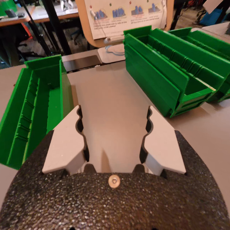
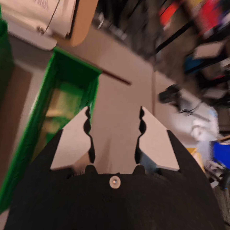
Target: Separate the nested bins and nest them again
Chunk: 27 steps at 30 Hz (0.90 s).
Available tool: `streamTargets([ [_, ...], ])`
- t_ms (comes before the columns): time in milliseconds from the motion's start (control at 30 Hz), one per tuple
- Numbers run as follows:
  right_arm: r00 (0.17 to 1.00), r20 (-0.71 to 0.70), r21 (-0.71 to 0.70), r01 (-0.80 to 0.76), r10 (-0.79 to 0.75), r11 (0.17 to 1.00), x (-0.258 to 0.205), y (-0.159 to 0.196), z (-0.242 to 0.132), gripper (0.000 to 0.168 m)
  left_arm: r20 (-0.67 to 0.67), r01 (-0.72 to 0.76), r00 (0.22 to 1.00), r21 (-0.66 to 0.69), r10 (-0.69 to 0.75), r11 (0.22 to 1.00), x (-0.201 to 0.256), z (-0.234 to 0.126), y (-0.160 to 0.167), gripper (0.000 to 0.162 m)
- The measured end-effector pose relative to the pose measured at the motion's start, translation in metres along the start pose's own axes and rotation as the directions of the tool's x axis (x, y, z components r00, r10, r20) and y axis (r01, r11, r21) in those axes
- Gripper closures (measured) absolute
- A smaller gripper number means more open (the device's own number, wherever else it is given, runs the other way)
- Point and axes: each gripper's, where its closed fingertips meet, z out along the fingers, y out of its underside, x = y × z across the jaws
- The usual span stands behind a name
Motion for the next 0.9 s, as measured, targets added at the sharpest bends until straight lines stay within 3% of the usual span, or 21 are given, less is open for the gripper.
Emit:
streamTargets([
  [33, 0.998, -0.067, 0.113, -0.001, 0.009, 0.994, 0.014, -0.009, -0.009, 0.102, -0.021, -0.003, 1.000, 0.024, 0.004, 1.000, 0.005, 0.000, -0.003, 0.060],
  [133, 0.978, -0.206, 0.373, 0.055, 0.025, 0.926, 0.041, -0.023, -0.032, 0.082, -0.058, -0.028, 0.998, 0.078, 0.033, 0.997, 0.015, 0.002, -0.009, 0.061],
  [167, 0.963, -0.268, 0.397, 0.084, 0.028, 0.914, 0.051, -0.022, -0.035, 0.086, -0.038, -0.045, 0.998, 0.074, 0.048, 0.996, 0.014, 0.003, -0.008, 0.065],
  [233, 0.967, -0.250, 0.377, 0.057, 0.042, 0.925, 0.055, -0.010, -0.028, 0.078, 0.000, -0.101, 0.995, 0.059, 0.101, 0.993, 0.013, 0.009, -0.008, 0.095],
  [267, 0.977, -0.203, 0.371, 0.020, 0.061, 0.928, 0.052, -0.004, -0.024, 0.077, 0.014, -0.136, 0.991, 0.089, 0.136, 0.987, 0.015, 0.012, -0.013, 0.101],
  [300, 0.981, -0.178, 0.371, 0.001, 0.071, 0.929, 0.050, 0.000, -0.022, 0.090, 0.014, -0.167, 0.986, 0.127, 0.167, 0.978, 0.019, 0.013, -0.021, 0.110],
  [367, 0.984, -0.154, 0.413, -0.017, 0.088, 0.911, 0.045, 0.001, -0.028, 0.072, -0.053, -0.189, 0.979, 0.129, 0.197, 0.973, 0.036, 0.017, -0.029, 0.094],
  [433, 0.988, -0.020, 0.434, -0.129, 0.153, 0.891, 0.029, 0.006, -0.031, 0.072, -0.050, -0.179, 0.982, 0.095, 0.184, 0.979, 0.041, 0.022, -0.038, 0.070],
  [500, 0.971, 0.144, 0.402, -0.235, 0.192, 0.885, 0.008, 0.019, -0.034, 0.056, -0.025, -0.199, 0.979, 0.050, 0.201, 0.979, 0.040, 0.025, -0.045, 0.070],
  [533, 0.959, 0.184, 0.388, -0.271, 0.214, 0.881, 0.003, 0.028, -0.037, 0.056, -0.024, -0.199, 0.980, 0.030, 0.200, 0.979, 0.041, 0.026, -0.050, 0.069],
  [600, 0.945, 0.227, 0.380, -0.308, 0.235, 0.872, -0.004, 0.047, -0.046, 0.055, -0.042, -0.162, 0.986, 0.007, 0.162, 0.987, 0.048, 0.027, -0.060, 0.065],
  [733, 0.923, 0.275, 0.417, -0.368, 0.270, 0.831, -0.015, 0.080, -0.064, 0.044, -0.133, -0.046, 0.990, 0.005, 0.046, 0.999, 0.078, 0.029, -0.087, 0.039],
  [900, 0.908, 0.340, 0.435, -0.381, 0.243, 0.816, -0.042, 0.109, -0.075, 0.044, -0.163, -0.004, 0.986, -0.138, -0.019, 0.990, 0.118, 0.050, -0.108, 0.039],
])
